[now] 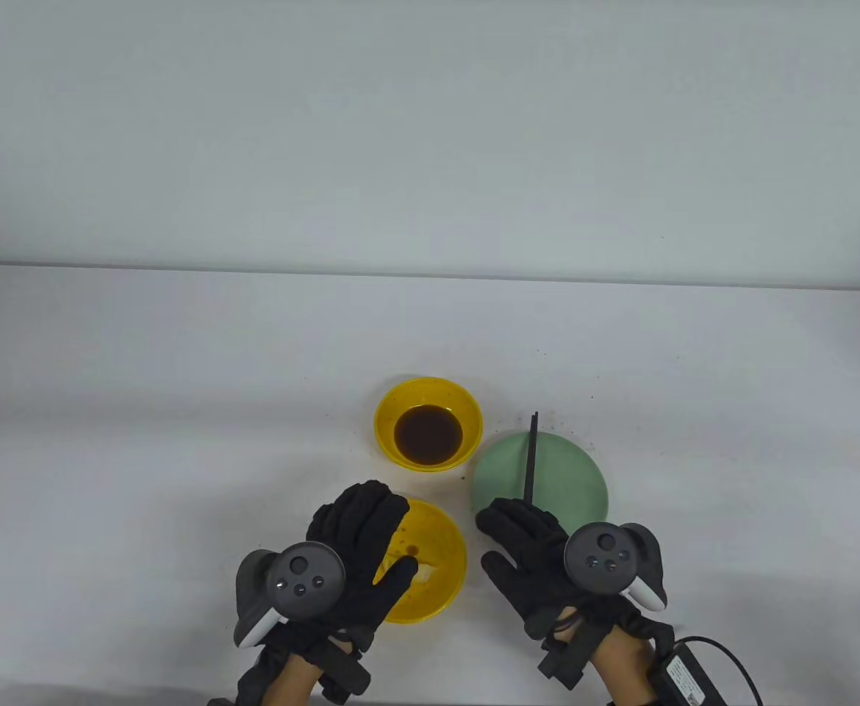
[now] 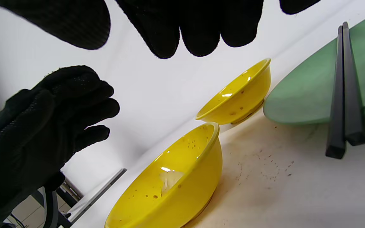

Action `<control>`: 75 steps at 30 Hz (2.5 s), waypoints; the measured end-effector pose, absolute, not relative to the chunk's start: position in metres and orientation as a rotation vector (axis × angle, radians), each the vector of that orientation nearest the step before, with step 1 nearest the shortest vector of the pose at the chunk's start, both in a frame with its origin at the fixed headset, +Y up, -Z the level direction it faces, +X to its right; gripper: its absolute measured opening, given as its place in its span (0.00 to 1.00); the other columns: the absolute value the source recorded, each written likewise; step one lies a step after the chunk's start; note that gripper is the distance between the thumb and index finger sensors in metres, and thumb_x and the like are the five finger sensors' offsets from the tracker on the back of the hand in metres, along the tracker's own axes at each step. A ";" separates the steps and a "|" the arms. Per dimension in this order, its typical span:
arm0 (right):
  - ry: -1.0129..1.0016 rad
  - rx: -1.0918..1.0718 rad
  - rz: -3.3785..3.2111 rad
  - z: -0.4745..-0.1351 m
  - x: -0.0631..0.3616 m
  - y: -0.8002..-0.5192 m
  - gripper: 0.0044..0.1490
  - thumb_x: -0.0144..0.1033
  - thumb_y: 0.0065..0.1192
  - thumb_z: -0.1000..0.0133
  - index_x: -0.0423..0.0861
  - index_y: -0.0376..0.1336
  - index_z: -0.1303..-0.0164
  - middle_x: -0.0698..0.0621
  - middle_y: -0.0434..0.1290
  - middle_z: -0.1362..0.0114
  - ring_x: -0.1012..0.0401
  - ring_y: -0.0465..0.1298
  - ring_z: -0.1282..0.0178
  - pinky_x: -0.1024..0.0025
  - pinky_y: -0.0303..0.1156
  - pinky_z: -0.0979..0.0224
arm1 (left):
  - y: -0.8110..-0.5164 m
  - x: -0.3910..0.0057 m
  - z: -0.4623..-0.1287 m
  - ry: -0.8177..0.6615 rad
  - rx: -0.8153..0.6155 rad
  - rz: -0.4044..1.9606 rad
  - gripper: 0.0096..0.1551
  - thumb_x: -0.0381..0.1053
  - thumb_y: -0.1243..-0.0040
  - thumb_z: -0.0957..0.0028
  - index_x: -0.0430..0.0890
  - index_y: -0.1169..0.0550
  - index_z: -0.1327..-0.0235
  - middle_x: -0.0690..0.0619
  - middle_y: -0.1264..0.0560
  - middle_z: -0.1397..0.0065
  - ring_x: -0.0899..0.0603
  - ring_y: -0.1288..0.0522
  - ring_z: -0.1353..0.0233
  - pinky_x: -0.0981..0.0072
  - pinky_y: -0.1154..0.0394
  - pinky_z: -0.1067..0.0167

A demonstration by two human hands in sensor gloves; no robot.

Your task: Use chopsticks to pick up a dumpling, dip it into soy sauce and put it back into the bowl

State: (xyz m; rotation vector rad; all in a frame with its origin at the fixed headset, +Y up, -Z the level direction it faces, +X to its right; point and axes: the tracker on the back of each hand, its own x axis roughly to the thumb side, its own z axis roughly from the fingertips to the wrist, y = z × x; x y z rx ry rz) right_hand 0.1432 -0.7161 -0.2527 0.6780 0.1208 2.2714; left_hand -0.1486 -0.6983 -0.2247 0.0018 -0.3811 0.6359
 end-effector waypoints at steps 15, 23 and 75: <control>0.038 0.555 2.333 -0.254 0.159 -0.708 0.41 0.50 0.59 0.43 0.40 0.58 0.24 0.34 0.57 0.19 0.35 0.57 0.21 0.30 0.51 0.28 | -0.699 -0.153 -0.225 -0.312 -0.014 0.635 0.43 0.69 0.50 0.47 0.59 0.44 0.18 0.54 0.50 0.12 0.36 0.51 0.12 0.33 0.56 0.20; -0.013 0.385 2.338 -0.265 0.185 -0.712 0.45 0.49 0.60 0.43 0.43 0.48 0.20 0.37 0.54 0.18 0.36 0.59 0.22 0.31 0.53 0.28 | -0.702 -0.154 -0.228 -0.285 -0.048 0.623 0.43 0.69 0.50 0.47 0.59 0.44 0.18 0.53 0.51 0.12 0.35 0.51 0.12 0.33 0.56 0.20; -0.052 0.563 1.805 -0.269 0.133 -0.704 0.24 0.44 0.67 0.44 0.45 0.71 0.42 0.36 0.79 0.48 0.56 0.89 0.66 0.52 0.85 0.52 | -0.705 -0.159 -0.231 -0.269 -0.090 0.660 0.46 0.70 0.50 0.47 0.60 0.49 0.17 0.53 0.51 0.12 0.35 0.44 0.14 0.32 0.52 0.21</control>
